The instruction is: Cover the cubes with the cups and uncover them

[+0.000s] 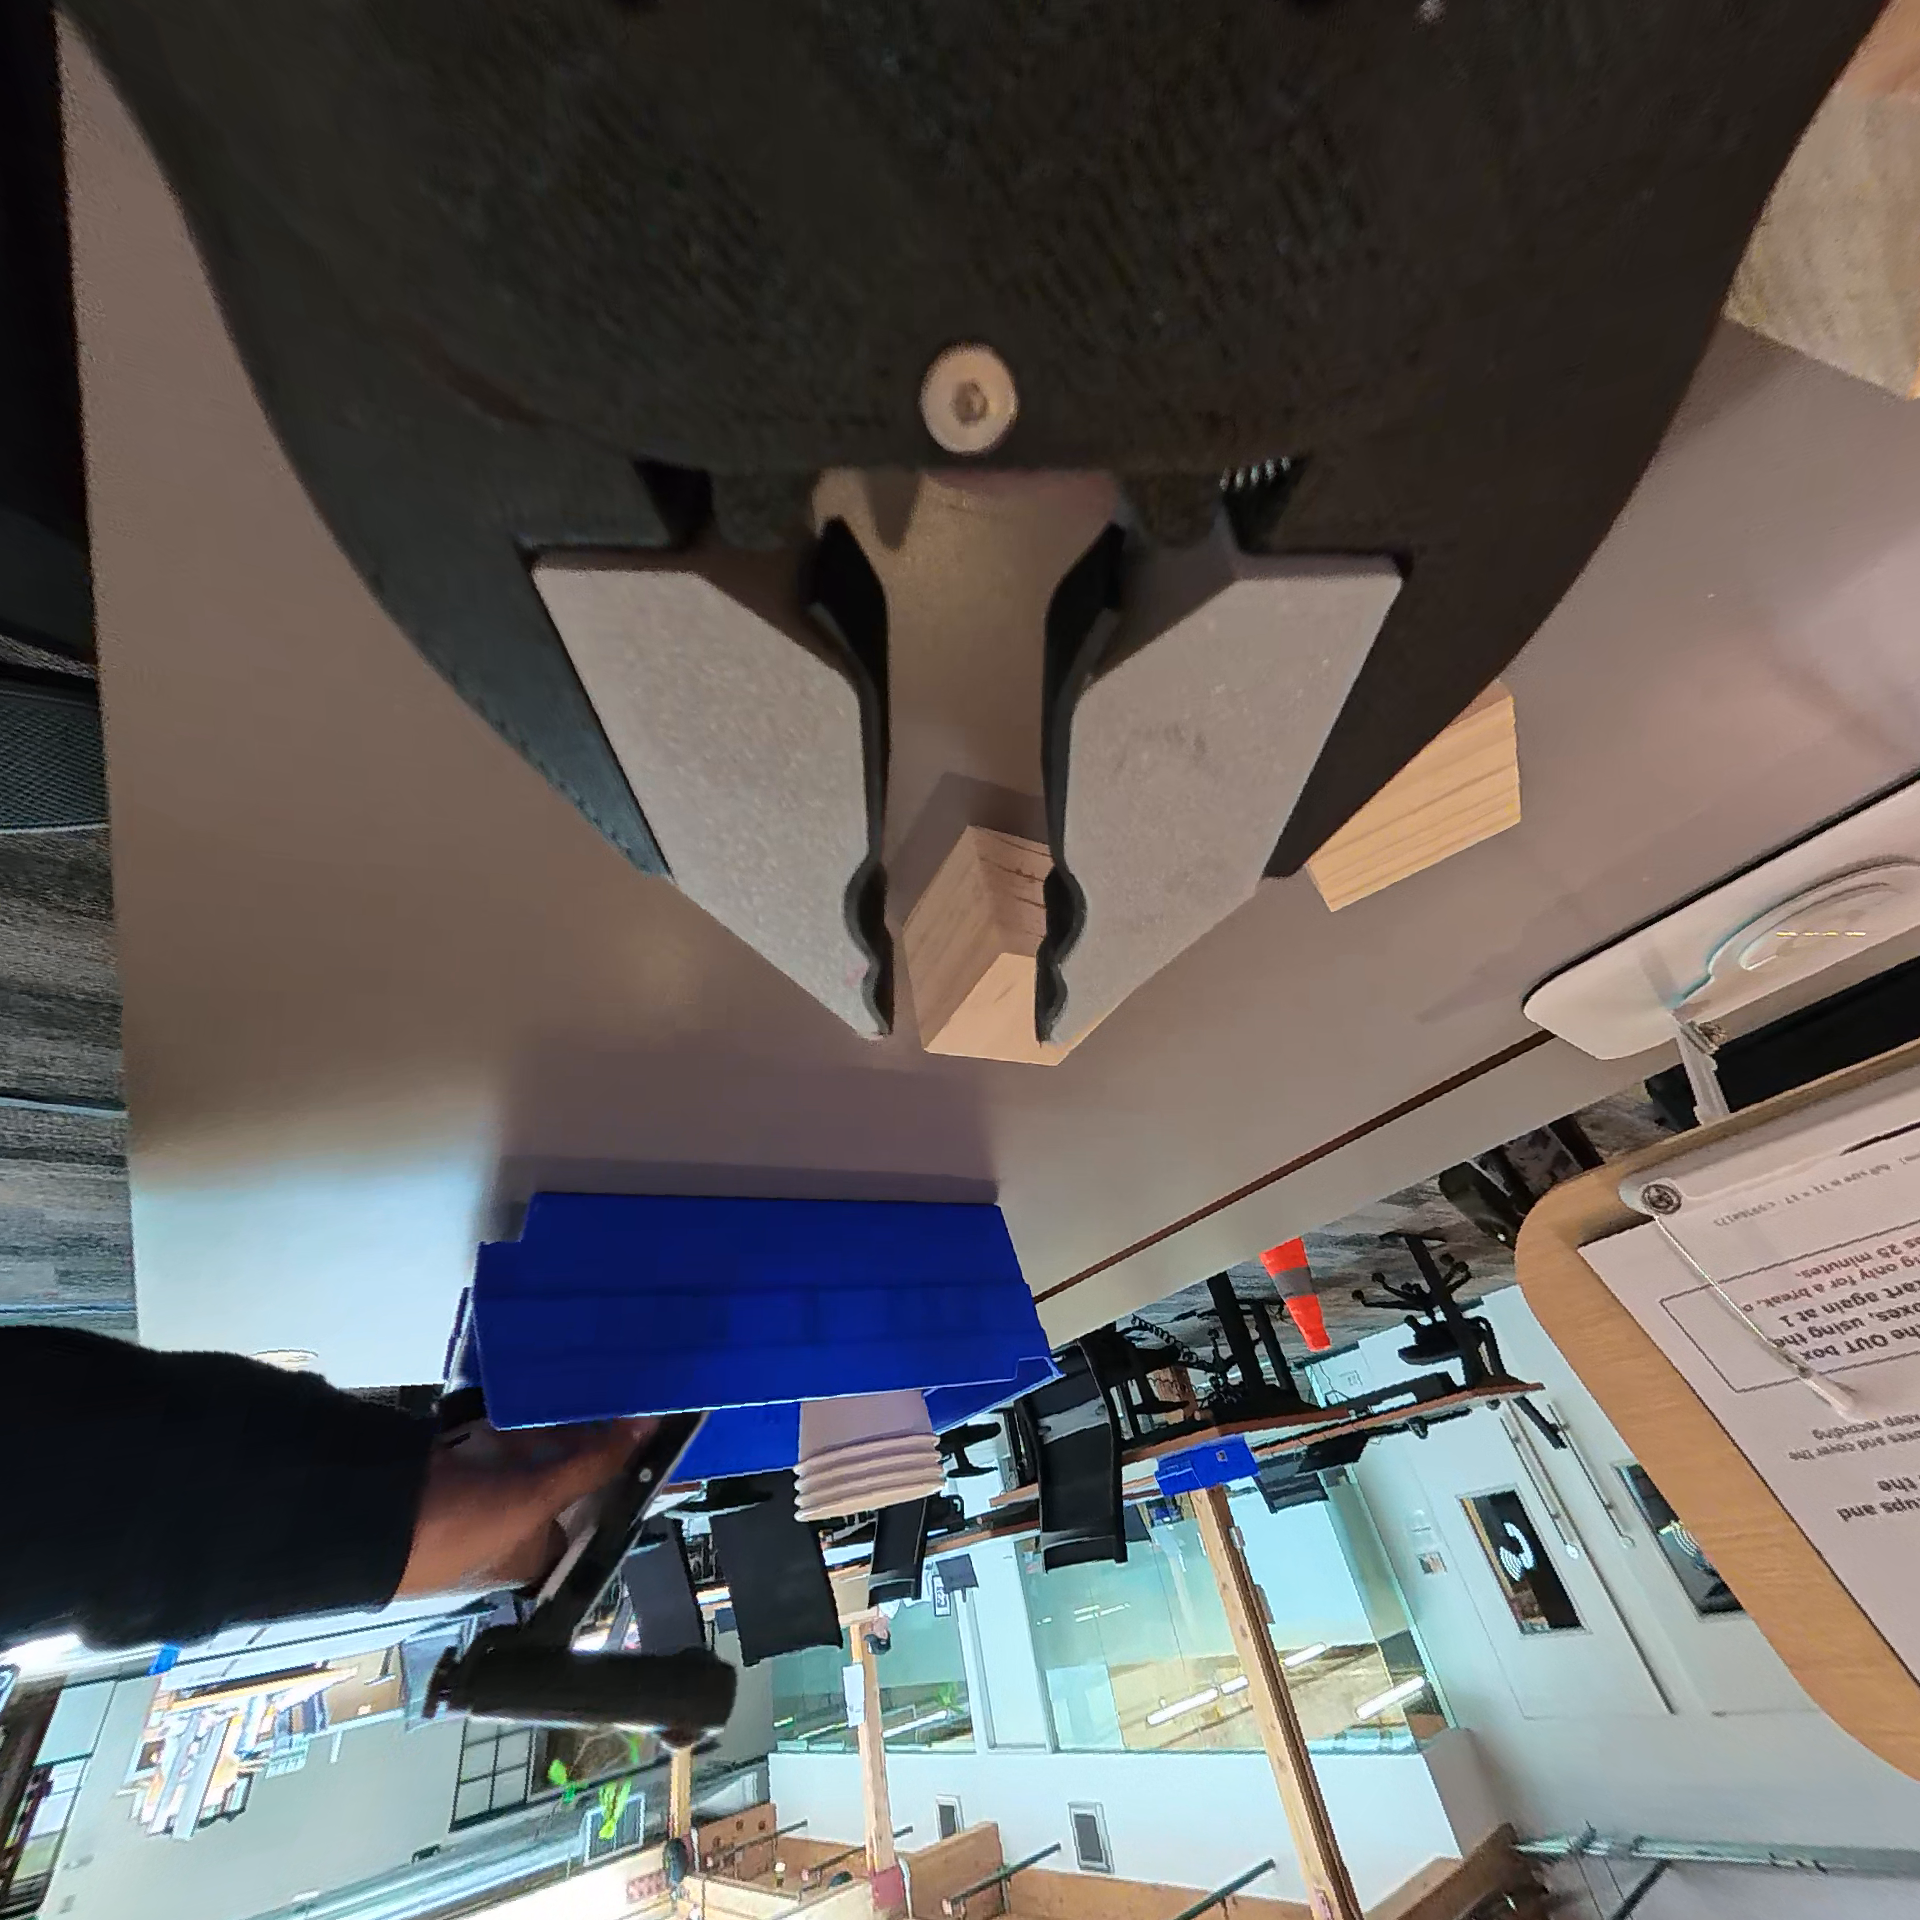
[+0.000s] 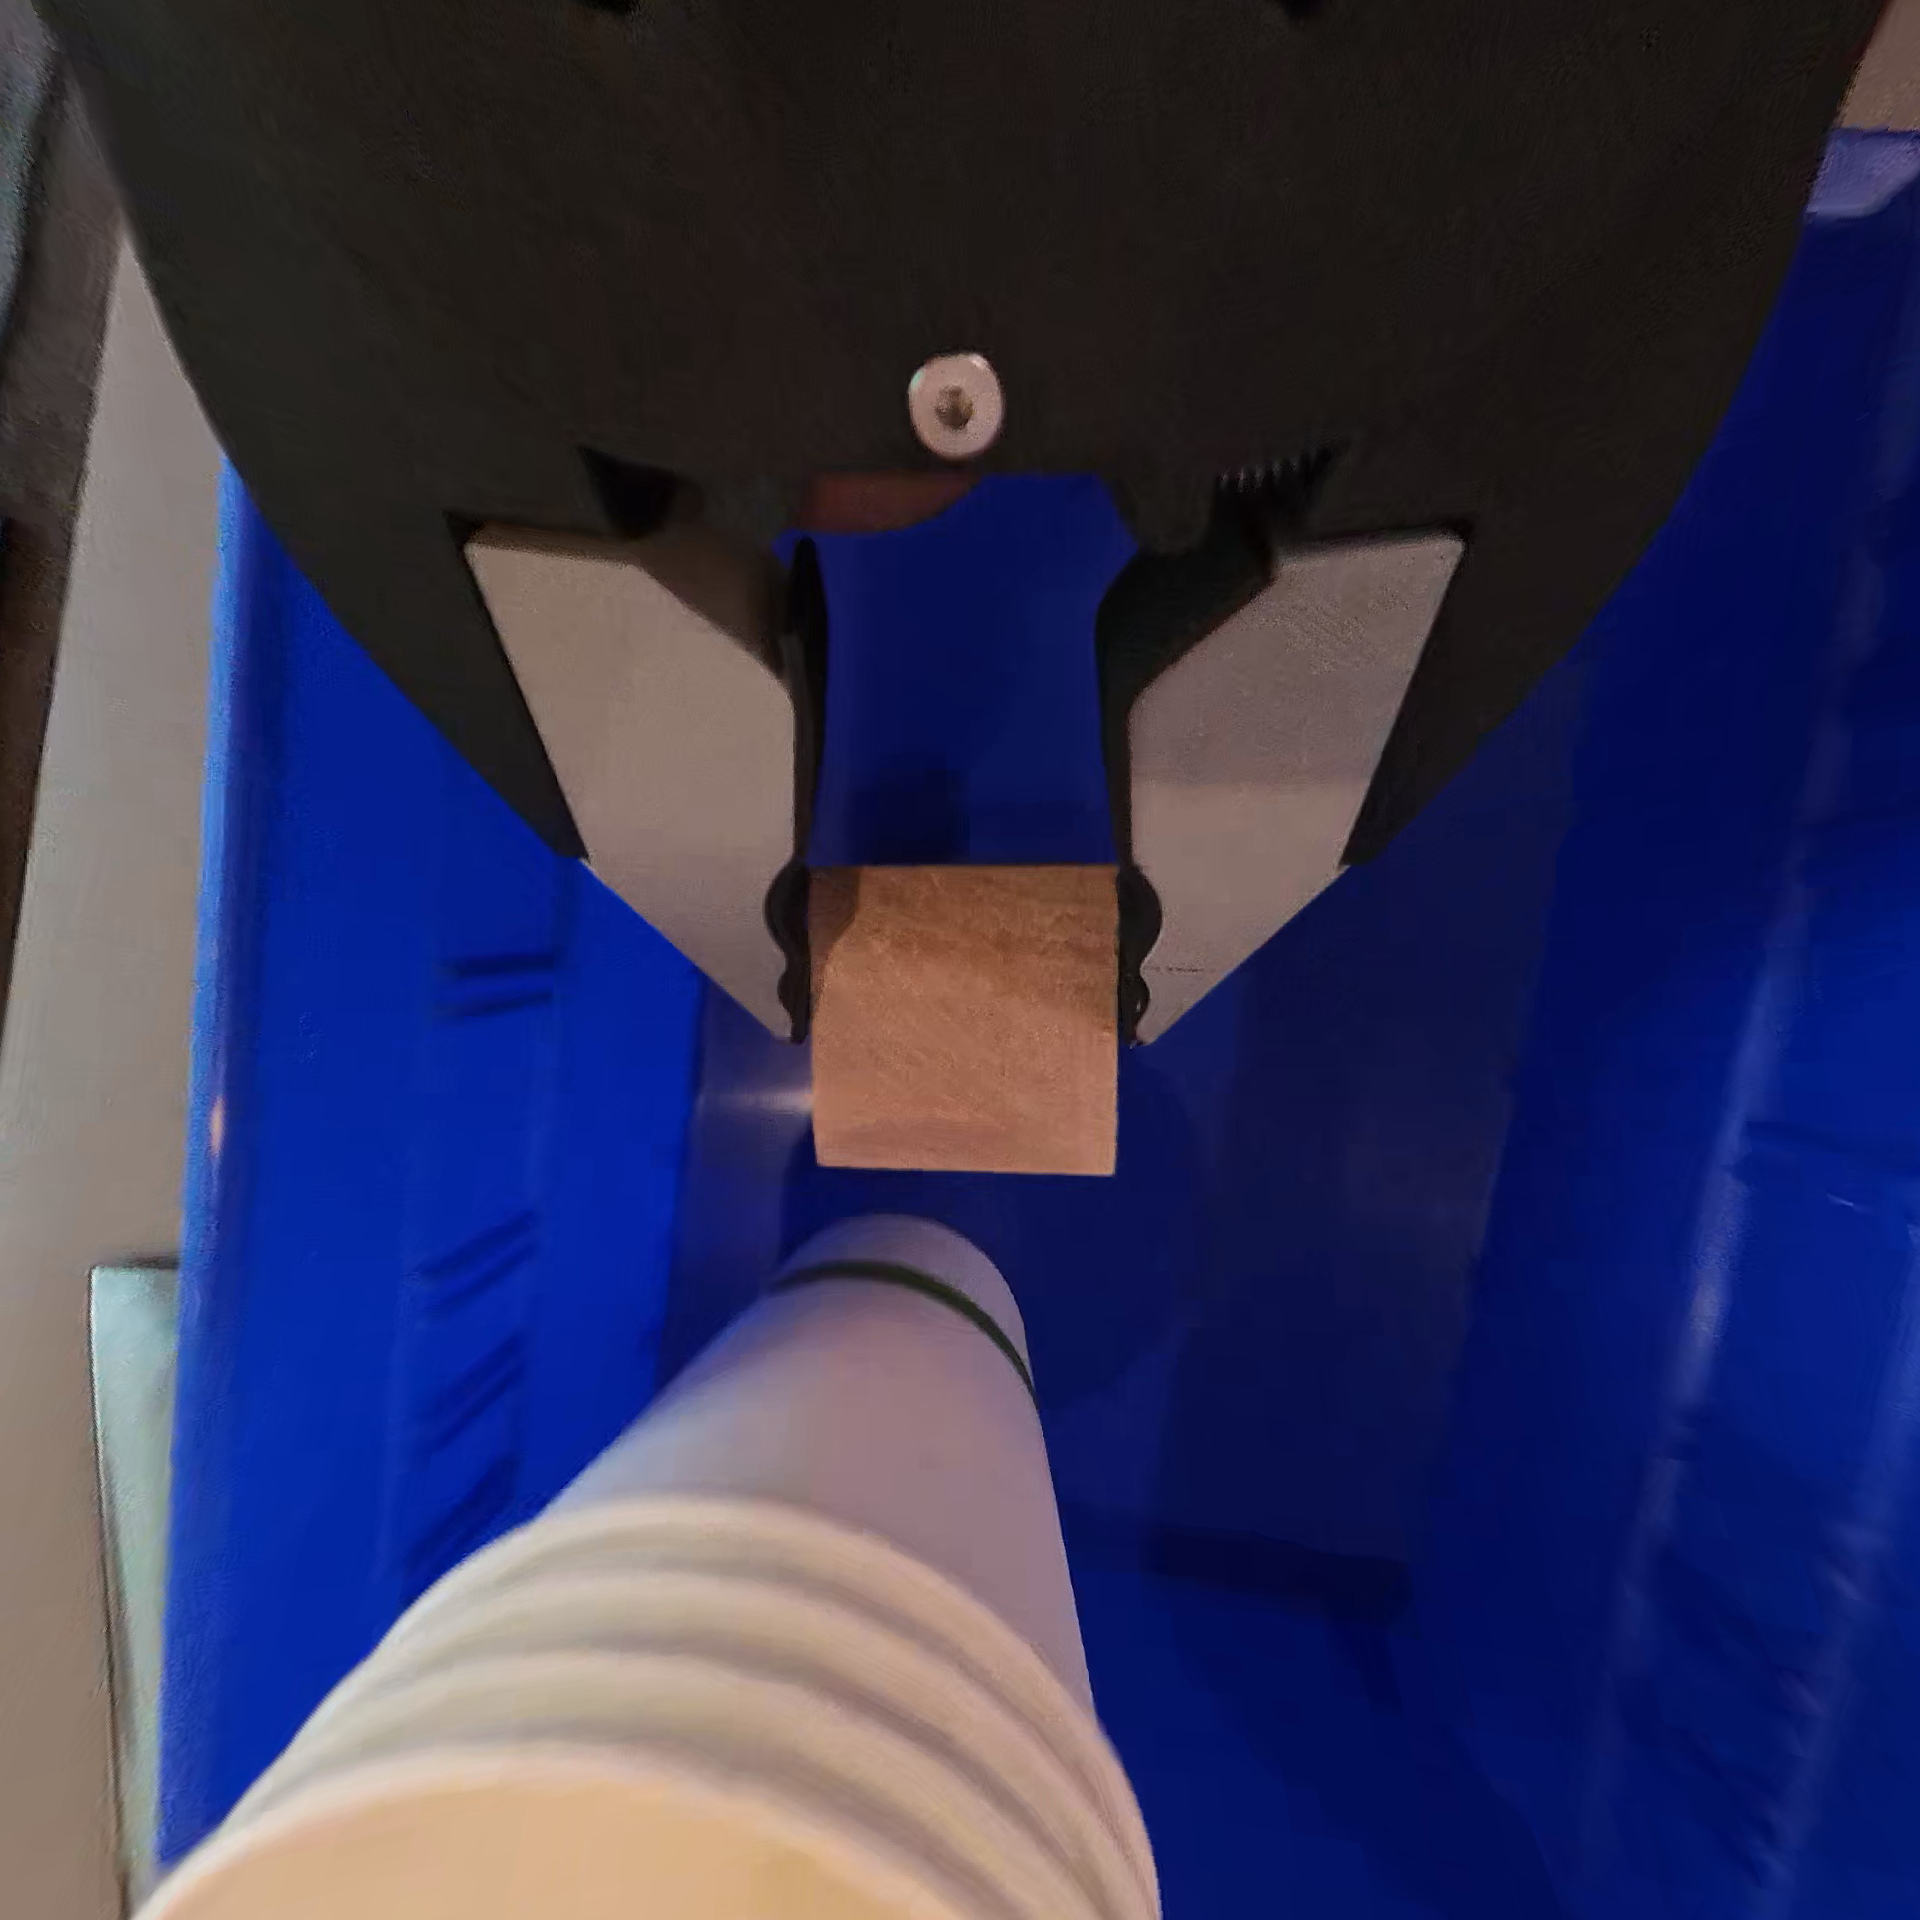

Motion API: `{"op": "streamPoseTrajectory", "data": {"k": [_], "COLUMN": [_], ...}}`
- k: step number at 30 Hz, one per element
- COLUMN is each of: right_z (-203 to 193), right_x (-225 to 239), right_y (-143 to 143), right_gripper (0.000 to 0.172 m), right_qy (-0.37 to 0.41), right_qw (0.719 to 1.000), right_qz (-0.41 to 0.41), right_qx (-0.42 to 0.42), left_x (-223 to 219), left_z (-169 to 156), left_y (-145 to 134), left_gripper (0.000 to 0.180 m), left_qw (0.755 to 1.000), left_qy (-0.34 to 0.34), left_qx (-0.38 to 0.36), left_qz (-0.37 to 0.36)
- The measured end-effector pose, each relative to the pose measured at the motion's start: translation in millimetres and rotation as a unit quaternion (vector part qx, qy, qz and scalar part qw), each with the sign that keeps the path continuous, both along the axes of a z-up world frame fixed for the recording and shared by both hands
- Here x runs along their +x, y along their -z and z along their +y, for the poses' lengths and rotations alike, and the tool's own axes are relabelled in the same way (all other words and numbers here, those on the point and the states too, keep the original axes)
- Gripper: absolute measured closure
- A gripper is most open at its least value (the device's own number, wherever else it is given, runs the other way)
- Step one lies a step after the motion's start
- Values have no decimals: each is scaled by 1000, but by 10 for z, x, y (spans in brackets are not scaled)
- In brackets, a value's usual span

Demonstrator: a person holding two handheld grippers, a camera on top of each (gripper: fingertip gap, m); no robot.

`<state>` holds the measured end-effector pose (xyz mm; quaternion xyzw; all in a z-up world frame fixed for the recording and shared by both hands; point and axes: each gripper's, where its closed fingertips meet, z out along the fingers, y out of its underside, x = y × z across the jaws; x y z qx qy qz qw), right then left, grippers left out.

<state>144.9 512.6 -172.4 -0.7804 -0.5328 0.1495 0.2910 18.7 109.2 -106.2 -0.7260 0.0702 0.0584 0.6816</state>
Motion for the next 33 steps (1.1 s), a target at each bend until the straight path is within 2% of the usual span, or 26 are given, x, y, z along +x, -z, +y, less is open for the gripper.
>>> {"op": "streamPoseTrajectory", "data": {"k": [2,4,8,9,11,14,16,19,22,26,28,30,32,33], "right_z": [4,19,-172,-339,-920,-2057,-2730,-3215,-3324,-3391,-3405,-3379,-3373,-3386], "right_x": [85,103,47,-28,-242,-483,-534,-720,-1062,-1474,-1603,-1685,-1695,-1699], "right_y": [50,-68,-616,-797,-1143,-1455,-1389,-1175,-943,-580,-336,-83,123,164], "right_gripper": [113,112,113,112,113,118,118,113,98,88,88,85,110,112], "right_qy": [1,6,1,-19,-103,-284,-401,-479,-506,-536,-543,-543,-551,-552], "right_qw": [1000,1000,995,992,978,929,891,862,854,841,838,835,826,824], "right_qz": [-29,-19,53,88,165,232,211,162,111,32,-21,-74,-114,-120], "right_qx": [2,22,79,87,76,39,9,11,50,67,51,45,44,45], "left_x": [4,6,-1,-1,-2,-6,-13,-18,-23,-64,-56,-126,-223,-296], "left_z": [-1,0,-11,-13,-5,3,-9,-28,-30,-58,-53,-69,-103,-121], "left_y": [-1,0,-16,-20,-10,1,-15,-41,-40,-48,-40,-64,-100,-106], "left_gripper": [155,155,155,156,155,155,155,156,156,166,168,166,167,168], "left_qw": [1000,1000,1000,1000,1000,1000,1000,1000,1000,993,994,996,996,995], "left_qy": [0,0,-2,-2,-1,-1,-2,-4,-9,-52,-49,-55,-68,-83], "left_qx": [1,0,7,8,4,0,6,16,16,28,25,29,39,40], "left_qz": [2,4,2,1,1,-2,-3,-3,6,98,99,70,35,23]}}
